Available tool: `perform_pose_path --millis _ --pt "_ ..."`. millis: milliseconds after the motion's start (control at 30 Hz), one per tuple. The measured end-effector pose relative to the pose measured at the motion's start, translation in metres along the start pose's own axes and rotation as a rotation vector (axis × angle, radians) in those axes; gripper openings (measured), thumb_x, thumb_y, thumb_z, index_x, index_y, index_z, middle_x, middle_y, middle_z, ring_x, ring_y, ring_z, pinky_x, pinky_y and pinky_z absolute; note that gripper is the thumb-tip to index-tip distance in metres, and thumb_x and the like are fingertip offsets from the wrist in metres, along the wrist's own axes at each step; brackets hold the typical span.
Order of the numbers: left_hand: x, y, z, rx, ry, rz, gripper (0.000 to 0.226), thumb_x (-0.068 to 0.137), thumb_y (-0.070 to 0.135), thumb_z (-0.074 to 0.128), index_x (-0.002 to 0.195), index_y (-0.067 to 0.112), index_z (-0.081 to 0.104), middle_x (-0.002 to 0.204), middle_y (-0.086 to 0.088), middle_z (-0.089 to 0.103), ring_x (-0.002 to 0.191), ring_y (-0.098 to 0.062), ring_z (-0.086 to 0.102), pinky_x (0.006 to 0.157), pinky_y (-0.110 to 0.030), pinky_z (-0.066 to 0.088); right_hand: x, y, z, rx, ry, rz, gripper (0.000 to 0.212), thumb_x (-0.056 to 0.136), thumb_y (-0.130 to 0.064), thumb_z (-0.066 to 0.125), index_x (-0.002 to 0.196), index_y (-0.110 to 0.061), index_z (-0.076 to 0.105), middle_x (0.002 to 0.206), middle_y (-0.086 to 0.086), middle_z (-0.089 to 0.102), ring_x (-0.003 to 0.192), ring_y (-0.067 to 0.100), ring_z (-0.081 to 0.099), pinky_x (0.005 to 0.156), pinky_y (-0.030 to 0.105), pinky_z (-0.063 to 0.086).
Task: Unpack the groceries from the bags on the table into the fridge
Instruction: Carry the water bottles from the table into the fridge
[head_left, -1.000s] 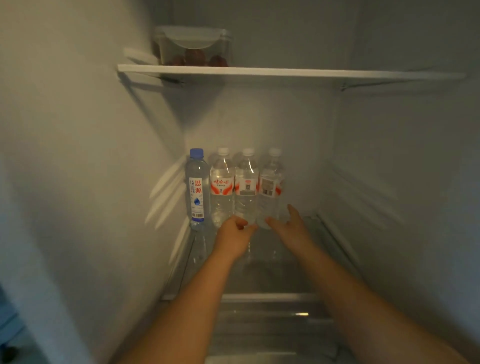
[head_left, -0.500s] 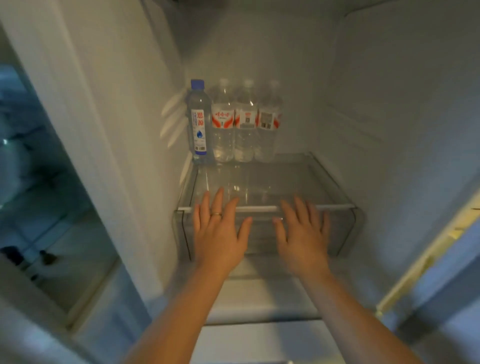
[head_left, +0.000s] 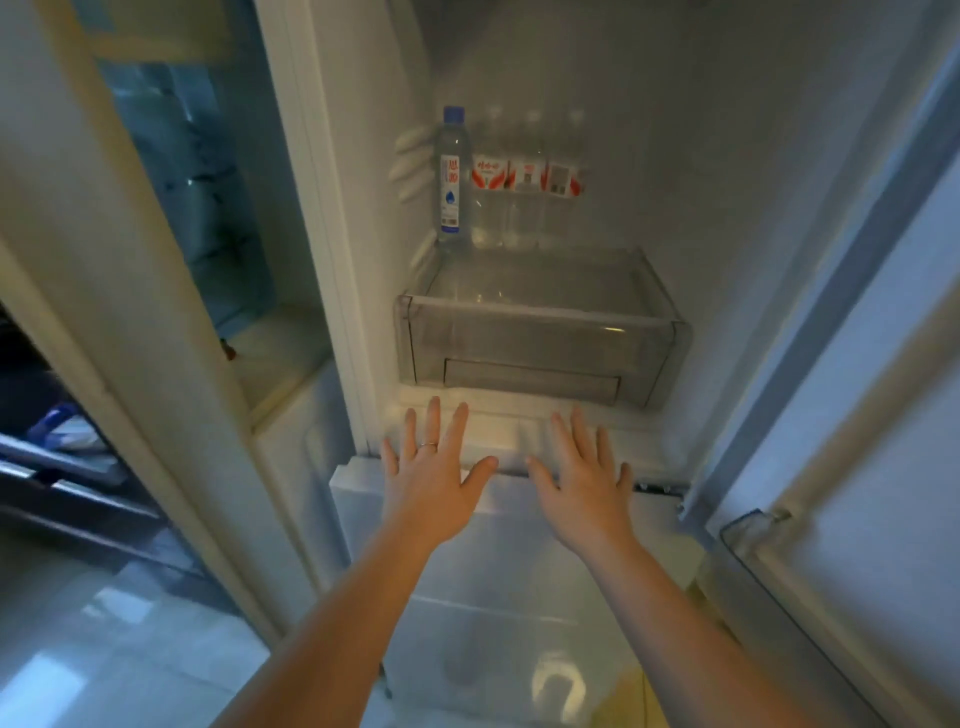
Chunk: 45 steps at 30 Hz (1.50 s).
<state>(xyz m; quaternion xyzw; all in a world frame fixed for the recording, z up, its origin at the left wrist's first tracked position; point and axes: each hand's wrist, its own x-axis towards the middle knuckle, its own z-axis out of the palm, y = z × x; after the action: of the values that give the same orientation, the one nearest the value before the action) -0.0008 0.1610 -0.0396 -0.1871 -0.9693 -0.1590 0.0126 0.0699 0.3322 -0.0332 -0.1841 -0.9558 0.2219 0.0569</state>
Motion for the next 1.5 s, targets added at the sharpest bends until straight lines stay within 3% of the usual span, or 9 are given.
perform_pose_path --millis 367,600,700,867,1033,1200,1367,1500 --pt "-0.211 0.001 0.01 -0.08 -0.012 -0.266 0.076 0.094 0.073 0.025 0.156 0.044 -0.007 0.166 0.007 -0.019 0.152 -0.023 -0.02 0.12 -0.054 -0.012 -0.171 0.014 0.017 0.046 -0.157 -0.152 0.068 0.1 -0.062 0.029 0.157 -0.039 0.002 0.165 -0.014 -0.011 0.153 0.021 -0.01 0.121 0.055 -0.004" --pt "-0.321 0.01 0.005 -0.122 -0.003 -0.362 0.086 0.081 0.081 0.011 0.157 0.045 -0.005 0.166 0.009 -0.018 0.152 -0.021 -0.022 0.122 -0.053 -0.011 -0.258 0.027 0.009 0.007 -0.17 -0.282 0.067 0.099 -0.062 0.028 0.157 -0.04 0.001 0.166 -0.014 -0.01 0.153 0.021 -0.012 0.12 0.055 -0.006" --pt "-0.362 0.021 0.004 -0.1 0.014 -0.381 0.078 0.09 0.074 0.019 0.157 0.043 -0.004 0.167 0.006 -0.016 0.152 -0.023 -0.021 0.119 -0.051 -0.013 -0.293 0.038 0.006 -0.018 -0.185 -0.327 0.068 0.099 -0.063 0.028 0.157 -0.04 0.002 0.166 -0.014 -0.009 0.153 0.021 -0.012 0.12 0.056 -0.007" --pt "-0.432 0.042 0.011 -0.076 0.026 -0.403 0.079 0.088 0.075 0.018 0.157 0.044 -0.003 0.167 0.006 -0.016 0.152 -0.023 -0.02 0.122 -0.054 -0.008 -0.359 0.06 -0.004 -0.033 -0.206 -0.37 0.067 0.099 -0.063 0.026 0.157 -0.04 0.002 0.166 -0.013 -0.011 0.153 0.021 -0.011 0.121 0.055 -0.005" --pt "-0.518 0.082 0.017 -0.072 -0.006 -0.41 0.08 0.085 0.076 0.014 0.156 0.045 -0.001 0.167 0.006 -0.013 0.153 -0.023 -0.017 0.122 -0.054 -0.005 -0.441 0.099 -0.018 -0.037 -0.223 -0.361 0.065 0.098 -0.064 0.026 0.156 -0.041 0.008 0.166 -0.011 -0.008 0.153 0.021 -0.007 0.121 0.054 -0.003" --pt "-0.592 0.125 0.041 -0.067 -0.047 -0.39 0.073 0.094 0.072 0.024 0.157 0.043 0.001 0.168 0.006 -0.011 0.153 -0.023 -0.015 0.122 -0.052 -0.004 -0.52 0.149 -0.032 -0.032 -0.26 -0.318 0.065 0.099 -0.064 0.025 0.157 -0.04 0.009 0.166 -0.009 -0.005 0.153 0.022 -0.006 0.121 0.055 -0.003" --pt "-0.643 0.181 0.071 -0.08 -0.134 -0.362 0.082 0.082 0.08 0.011 0.155 0.047 -0.004 0.167 0.008 -0.013 0.153 -0.022 -0.016 0.122 -0.053 -0.005 -0.58 0.206 -0.055 -0.045 -0.268 -0.257 0.066 0.098 -0.065 0.026 0.156 -0.041 0.008 0.166 -0.01 -0.006 0.153 0.021 -0.006 0.121 0.053 -0.004" --pt "-0.661 0.224 0.089 -0.12 -0.157 -0.32 0.076 0.09 0.077 0.022 0.156 0.046 0.0 0.167 0.01 -0.012 0.153 -0.02 -0.017 0.122 -0.053 -0.006 -0.601 0.252 -0.08 -0.028 -0.256 -0.206 0.065 0.099 -0.063 0.029 0.157 -0.04 0.011 0.166 -0.01 -0.006 0.153 0.021 -0.005 0.122 0.054 -0.002"
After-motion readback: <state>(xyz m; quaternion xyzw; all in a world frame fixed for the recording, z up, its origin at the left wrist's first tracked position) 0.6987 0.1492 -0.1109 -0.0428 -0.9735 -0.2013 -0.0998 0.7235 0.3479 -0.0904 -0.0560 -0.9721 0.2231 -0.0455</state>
